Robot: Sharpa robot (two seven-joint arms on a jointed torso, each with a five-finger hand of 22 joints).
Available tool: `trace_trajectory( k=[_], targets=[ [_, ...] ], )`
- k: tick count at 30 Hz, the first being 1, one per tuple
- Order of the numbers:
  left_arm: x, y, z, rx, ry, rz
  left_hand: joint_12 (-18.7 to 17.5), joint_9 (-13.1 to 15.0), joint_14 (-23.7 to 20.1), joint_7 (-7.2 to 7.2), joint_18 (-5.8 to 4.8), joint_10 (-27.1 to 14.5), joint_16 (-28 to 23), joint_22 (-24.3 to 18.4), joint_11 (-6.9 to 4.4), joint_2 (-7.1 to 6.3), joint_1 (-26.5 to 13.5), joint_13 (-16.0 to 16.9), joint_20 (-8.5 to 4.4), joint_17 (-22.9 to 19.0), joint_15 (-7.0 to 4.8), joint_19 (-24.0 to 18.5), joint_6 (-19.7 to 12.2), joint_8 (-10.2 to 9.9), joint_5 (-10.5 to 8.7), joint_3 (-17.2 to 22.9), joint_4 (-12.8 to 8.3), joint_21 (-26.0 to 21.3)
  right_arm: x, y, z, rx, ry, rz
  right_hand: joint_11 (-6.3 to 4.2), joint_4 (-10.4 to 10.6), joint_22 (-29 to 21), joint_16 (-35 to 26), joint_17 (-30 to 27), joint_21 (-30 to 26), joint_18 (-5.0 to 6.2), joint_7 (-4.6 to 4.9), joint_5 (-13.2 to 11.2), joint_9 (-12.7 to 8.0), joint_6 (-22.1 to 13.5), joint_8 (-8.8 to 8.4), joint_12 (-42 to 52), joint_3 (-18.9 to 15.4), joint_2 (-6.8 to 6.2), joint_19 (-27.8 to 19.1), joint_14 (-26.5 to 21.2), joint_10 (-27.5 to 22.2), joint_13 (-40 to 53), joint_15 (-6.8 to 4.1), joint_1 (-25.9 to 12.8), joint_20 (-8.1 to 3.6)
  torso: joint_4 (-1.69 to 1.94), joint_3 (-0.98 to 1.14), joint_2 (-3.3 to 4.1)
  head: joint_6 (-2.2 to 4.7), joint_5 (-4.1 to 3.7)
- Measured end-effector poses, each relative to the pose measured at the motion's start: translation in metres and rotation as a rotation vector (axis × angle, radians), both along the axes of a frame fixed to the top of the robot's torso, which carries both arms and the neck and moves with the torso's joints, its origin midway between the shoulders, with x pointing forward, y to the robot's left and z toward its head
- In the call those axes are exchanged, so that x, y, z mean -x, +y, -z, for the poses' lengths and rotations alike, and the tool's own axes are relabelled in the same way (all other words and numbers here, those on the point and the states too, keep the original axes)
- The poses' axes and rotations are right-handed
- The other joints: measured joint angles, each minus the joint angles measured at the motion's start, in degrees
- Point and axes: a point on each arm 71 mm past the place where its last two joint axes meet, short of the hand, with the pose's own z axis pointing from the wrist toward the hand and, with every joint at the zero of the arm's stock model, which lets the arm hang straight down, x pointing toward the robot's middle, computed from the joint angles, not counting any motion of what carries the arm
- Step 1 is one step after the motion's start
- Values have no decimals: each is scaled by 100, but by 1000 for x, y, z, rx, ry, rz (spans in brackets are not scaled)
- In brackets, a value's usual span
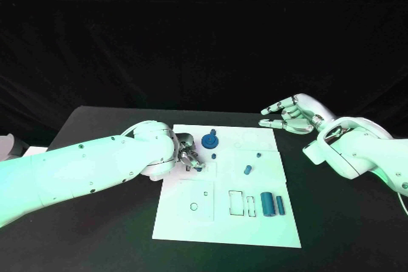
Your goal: Assemble the parts on the task board
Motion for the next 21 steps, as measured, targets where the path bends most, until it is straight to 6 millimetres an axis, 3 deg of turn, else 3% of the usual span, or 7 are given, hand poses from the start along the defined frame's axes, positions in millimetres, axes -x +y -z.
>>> trace_trajectory(
  k=[21],
  targets=[
    [-1,0,1,-13,7,8,0,4,0,9,0,0,0,-1,0,3,2,25,0,-1,0,0,9,15,-27,-9,-53,-1,0,0,0,0,2,-4,0,0,-2,0,-1,0,0,0,0,-1,0,0,0,0,0,0,0,0,0,0,0,0,2,3,-3,-26,3]
  ],
)
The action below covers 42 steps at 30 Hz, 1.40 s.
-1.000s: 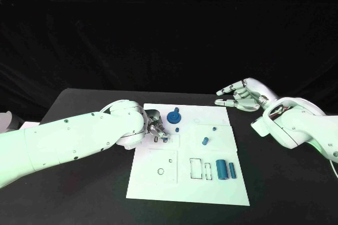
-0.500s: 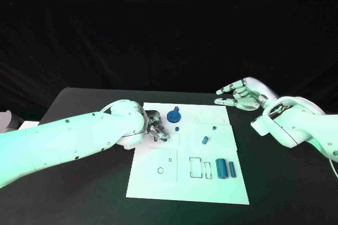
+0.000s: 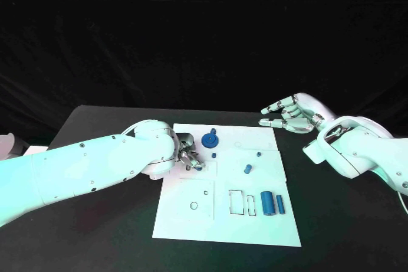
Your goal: Assemble the parts on the task board
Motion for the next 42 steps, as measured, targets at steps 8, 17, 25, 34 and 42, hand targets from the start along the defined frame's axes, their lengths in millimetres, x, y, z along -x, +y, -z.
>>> trace_trajectory(
  k=[8,17,25,34,42],
  targets=[
    [-1,0,0,-2,2,-1,45,-38,0,12,0,89,0,0,-47,-63,-220,61,0,0,0,0,76,-1,-1,2,-296,49,1,0,0,0,1,-3,0,0,0,0,0,0,0,0,0,0,0,0,0,0,0,0,0,0,0,0,0,0,-2,4,-1,-5,7],
    [-3,-2,1,-4,6,-1,68,-90,21,-49,0,115,0,-1,-72,-63,-484,71,-20,0,-21,-21,236,-47,-1,83,-654,57,1,1,0,-1,1,-5,0,17,-1,0,-1,-24,0,0,0,0,0,0,0,-17,0,0,0,0,0,0,0,0,-4,4,-1,-6,10],
    [-5,-2,1,-7,11,-1,111,-105,0,-52,0,136,0,-1,-93,-32,-560,111,-41,-1,-41,0,298,-48,-1,22,-657,82,2,1,-1,-2,1,-6,0,17,-1,0,2,-24,0,0,0,0,0,0,0,-17,0,0,0,0,0,0,0,0,-5,4,1,-10,17],
    [-6,-3,2,-12,15,-2,146,-121,0,-168,1,165,0,-1,-123,2,-748,176,-41,4,-42,0,478,-71,-1,-178,-520,109,3,1,-1,-3,2,-7,0,1,2,0,3,-24,0,0,23,-1,0,0,0,-33,0,0,0,0,0,0,0,0,-2,4,1,-8,9],
    [-6,-3,5,-19,25,0,213,-127,21,-238,1,213,0,-2,-131,-21,-984,256,-61,3,-62,-20,646,-69,1,-630,-354,147,3,1,-1,-4,2,-8,0,48,3,0,3,-24,0,0,23,-1,0,0,-34,-113,33,0,0,0,0,0,-33,0,1,2,1,-8,8]
  ],
)
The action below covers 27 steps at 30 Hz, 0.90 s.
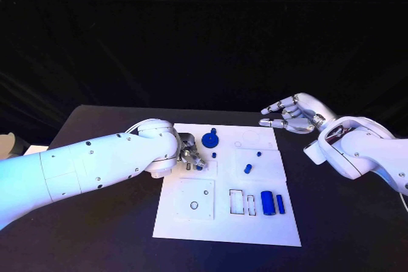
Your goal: Assemble the parts on the task board
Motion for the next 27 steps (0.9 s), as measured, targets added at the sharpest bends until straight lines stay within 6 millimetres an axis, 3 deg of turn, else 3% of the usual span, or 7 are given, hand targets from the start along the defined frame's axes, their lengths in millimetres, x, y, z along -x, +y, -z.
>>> trace_trajectory(
  k=[14,18,27],
  targets=[
    [-2,1,0,-1,5,-4,60,1,-20,11,0,45,0,0,-4,73,-113,88,-21,-1,-20,21,29,-26,0,-521,222,1,0,-1,0,-3,2,2,0,53,-1,-22,-1,-21,0,0,24,0,0,0,0,-71,14,0,0,0,0,0,-15,0,-1,-4,-2,12,-5],
    [-1,3,0,3,7,-7,94,0,-20,-8,0,59,0,-1,-18,-7,-232,112,-20,-1,-20,21,48,-33,0,-818,344,22,0,-1,0,-3,3,3,0,47,-1,-22,-1,-21,0,0,24,0,0,0,0,-78,37,0,0,0,0,0,-37,0,-3,-5,-2,21,-10],
    [1,7,-4,26,6,-17,94,1,-20,-8,0,64,0,-1,-23,-14,-239,112,-20,-2,-20,21,47,-67,-251,-1430,595,22,0,-2,0,-4,4,5,0,47,-2,-22,-2,-21,0,0,24,0,0,0,0,-78,37,0,0,0,0,0,-37,0,-1,-8,-2,26,-19]
  ],
)
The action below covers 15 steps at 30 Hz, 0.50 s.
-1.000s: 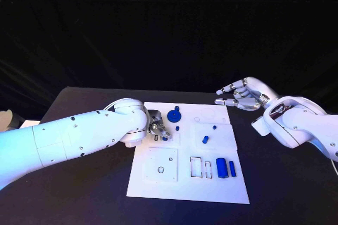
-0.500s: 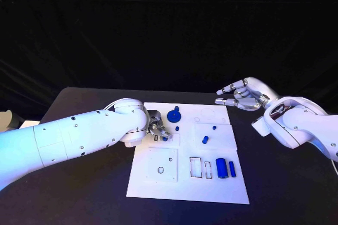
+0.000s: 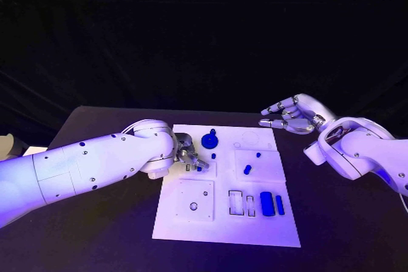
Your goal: Assemble the parts on the task board
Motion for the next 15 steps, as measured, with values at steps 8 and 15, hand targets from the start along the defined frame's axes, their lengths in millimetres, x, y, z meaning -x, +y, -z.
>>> trace_trajectory(
  k=[8,15],
  targets=[
    [0,4,-12,49,-18,-24,-59,0,0,0,0,0,0,0,0,85,86,-87,0,0,0,0,0,0,-33,-298,125,0,-1,-1,1,1,1,3,0,0,-1,0,-1,0,0,0,0,0,0,0,0,0,-1,0,0,0,0,0,1,0,2,1,0,1,1],
    [-6,13,-28,91,-34,-59,-257,-52,0,122,0,-154,0,0,107,183,312,-285,0,-1,0,0,-269,-194,-33,-565,107,-111,-2,-2,3,2,6,6,0,17,-1,0,-1,0,0,0,0,0,0,0,0,-17,-1,0,0,0,0,0,1,0,1,7,0,12,5]
  ],
)
